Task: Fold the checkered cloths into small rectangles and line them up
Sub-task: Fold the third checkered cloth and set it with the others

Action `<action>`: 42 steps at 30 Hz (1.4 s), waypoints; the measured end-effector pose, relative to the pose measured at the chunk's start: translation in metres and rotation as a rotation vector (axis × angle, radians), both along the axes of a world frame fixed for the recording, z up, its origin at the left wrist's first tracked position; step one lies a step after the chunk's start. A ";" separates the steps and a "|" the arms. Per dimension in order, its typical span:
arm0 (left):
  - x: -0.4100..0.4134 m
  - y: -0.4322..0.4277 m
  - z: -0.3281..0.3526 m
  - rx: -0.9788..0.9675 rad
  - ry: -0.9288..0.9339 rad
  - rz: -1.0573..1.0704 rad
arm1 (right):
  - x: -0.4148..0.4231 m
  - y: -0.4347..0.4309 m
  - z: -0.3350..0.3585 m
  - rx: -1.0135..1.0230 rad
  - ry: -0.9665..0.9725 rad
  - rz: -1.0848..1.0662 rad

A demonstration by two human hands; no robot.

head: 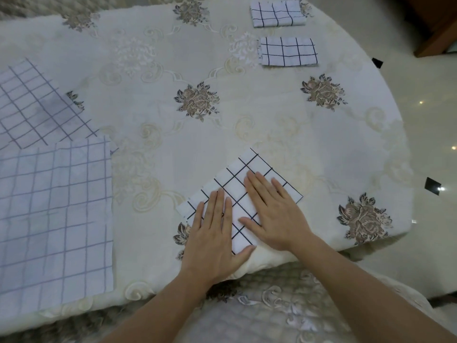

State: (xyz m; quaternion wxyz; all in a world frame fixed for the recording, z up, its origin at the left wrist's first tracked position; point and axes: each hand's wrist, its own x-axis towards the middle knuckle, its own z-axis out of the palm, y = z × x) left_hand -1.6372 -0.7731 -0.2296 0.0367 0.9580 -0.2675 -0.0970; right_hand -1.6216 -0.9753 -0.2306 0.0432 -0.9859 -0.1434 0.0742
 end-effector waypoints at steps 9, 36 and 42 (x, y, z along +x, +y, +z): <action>-0.001 -0.001 0.001 0.004 -0.008 0.003 | 0.015 -0.020 0.001 -0.008 0.013 -0.086; 0.196 -0.100 0.056 0.085 -0.039 -0.870 | 0.034 -0.053 0.051 0.381 0.256 -0.883; 0.204 -0.108 0.058 0.087 0.048 -0.877 | 0.047 -0.057 0.050 0.387 0.349 -0.876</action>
